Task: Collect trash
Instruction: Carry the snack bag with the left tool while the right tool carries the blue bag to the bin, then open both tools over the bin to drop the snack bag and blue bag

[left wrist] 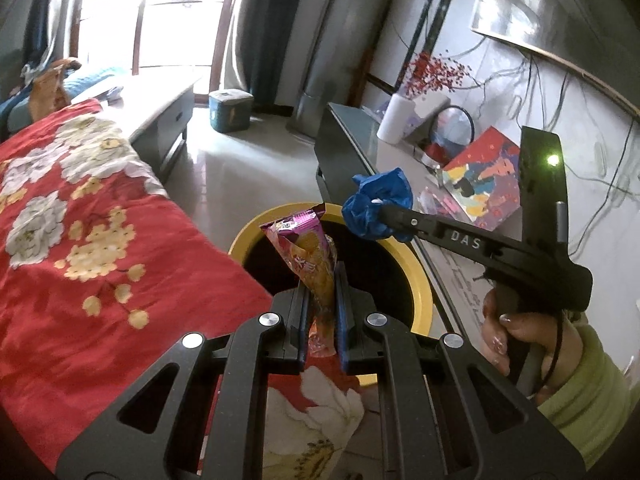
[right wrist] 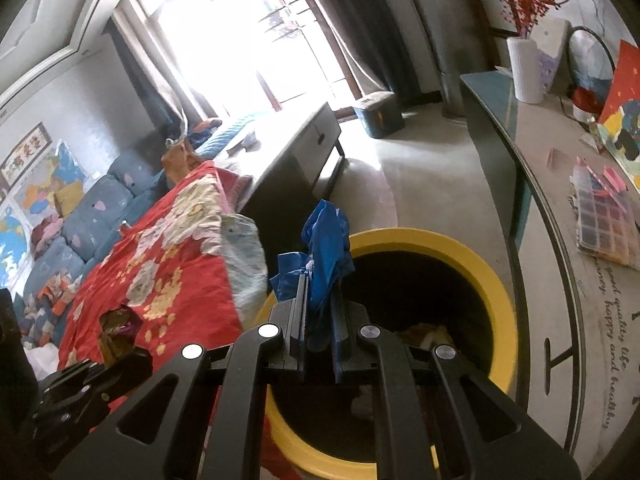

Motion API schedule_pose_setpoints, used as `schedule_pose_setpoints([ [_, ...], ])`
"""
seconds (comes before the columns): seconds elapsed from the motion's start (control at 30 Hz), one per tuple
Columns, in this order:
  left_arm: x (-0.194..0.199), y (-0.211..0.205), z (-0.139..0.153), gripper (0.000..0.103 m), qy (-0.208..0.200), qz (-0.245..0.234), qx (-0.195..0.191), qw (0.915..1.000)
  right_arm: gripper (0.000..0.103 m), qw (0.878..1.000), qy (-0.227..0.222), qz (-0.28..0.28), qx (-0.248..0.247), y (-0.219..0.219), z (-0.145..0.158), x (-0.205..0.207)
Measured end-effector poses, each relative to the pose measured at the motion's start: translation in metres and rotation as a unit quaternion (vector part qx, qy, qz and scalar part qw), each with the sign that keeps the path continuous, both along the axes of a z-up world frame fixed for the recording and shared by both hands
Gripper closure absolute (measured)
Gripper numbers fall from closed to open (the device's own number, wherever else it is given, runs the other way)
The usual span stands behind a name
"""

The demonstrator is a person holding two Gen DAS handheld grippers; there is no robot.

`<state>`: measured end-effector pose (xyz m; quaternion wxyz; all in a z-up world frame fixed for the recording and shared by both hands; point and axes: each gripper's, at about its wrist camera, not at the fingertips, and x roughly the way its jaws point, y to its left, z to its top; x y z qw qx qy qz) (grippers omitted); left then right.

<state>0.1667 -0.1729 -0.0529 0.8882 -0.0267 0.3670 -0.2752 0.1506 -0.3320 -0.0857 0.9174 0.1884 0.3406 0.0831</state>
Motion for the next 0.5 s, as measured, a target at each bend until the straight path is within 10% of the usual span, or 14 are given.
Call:
schedule_pose_setpoints([
  [0.5,0.005,-0.039,-0.021,0.096,0.015,-0.047,0.025,0.9984,0.091,0.999,0.031,-0.024,0.017,-0.031,-0.025,0.002],
])
